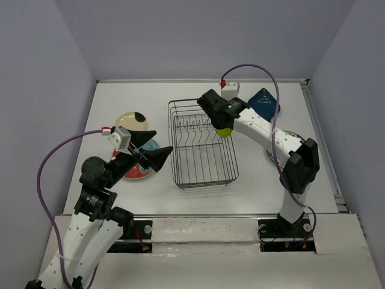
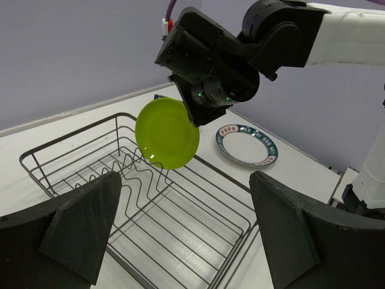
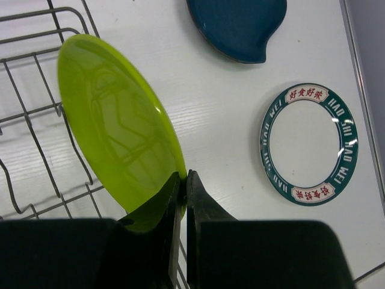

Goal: Load the plates into the dish rack

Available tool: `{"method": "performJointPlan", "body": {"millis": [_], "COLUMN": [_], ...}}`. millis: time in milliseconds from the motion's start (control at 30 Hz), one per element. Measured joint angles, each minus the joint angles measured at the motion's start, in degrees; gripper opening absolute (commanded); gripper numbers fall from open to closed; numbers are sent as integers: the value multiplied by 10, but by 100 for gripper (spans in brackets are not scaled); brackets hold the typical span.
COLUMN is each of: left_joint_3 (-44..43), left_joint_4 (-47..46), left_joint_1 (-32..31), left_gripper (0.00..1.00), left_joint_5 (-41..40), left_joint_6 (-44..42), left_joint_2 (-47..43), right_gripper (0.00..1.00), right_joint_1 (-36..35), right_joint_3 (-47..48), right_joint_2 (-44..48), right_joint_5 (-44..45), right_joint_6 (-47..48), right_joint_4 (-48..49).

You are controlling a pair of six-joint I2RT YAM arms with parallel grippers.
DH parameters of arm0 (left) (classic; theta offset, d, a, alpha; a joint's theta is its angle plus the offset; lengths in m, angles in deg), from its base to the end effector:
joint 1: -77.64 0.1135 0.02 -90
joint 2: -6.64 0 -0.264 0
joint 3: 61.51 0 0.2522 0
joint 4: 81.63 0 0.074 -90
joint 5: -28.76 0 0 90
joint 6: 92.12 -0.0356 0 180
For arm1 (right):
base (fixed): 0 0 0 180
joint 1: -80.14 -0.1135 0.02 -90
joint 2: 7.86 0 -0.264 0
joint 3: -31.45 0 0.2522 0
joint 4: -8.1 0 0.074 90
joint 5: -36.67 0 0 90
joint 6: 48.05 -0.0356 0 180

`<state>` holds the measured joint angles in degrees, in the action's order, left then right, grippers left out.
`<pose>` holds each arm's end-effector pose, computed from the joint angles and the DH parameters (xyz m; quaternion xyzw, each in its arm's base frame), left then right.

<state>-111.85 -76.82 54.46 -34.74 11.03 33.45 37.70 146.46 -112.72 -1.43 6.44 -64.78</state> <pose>0.1003 -0.0602 0.3672 0.2351 0.5487 -0.3735 0.7100 0.2993 0.2357 0.3278 0.0502 0.8785 -0.1973 0.4323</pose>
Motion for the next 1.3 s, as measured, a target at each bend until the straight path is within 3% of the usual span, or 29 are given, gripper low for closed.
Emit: {"method": "performJointPlan", "body": {"millis": [367,667,767,933,1033,1167,1300], "left_joint_3": [0,0,0,0,0,0,0], "left_joint_4": [0,0,0,0,0,0,0], "left_joint_1": [-1,-3,-3,-3,-3,-4,-4], "left_gripper": [99,99,99,99,99,99,99], "left_joint_5": [0,0,0,0,0,0,0], "left_joint_6": [0,0,0,0,0,0,0], "left_joint_2": [-1,-1,0,0,0,1,1], "right_gripper": [8,49,51,50,51,52,53], "right_joint_1": [-8,-23,-23,-6,43,201,360], "right_joint_3": [68,97,87,-13,-108,-236,-292], "right_joint_2": [-60,-97,-86,13,108,223,223], "right_joint_5": [4,3,1,-50,-133,-265,-409], "right_joint_6": [-28,-30,-18,29,69,99,102], "right_joint_4": [-59,-64,-45,42,140,278,378]}}
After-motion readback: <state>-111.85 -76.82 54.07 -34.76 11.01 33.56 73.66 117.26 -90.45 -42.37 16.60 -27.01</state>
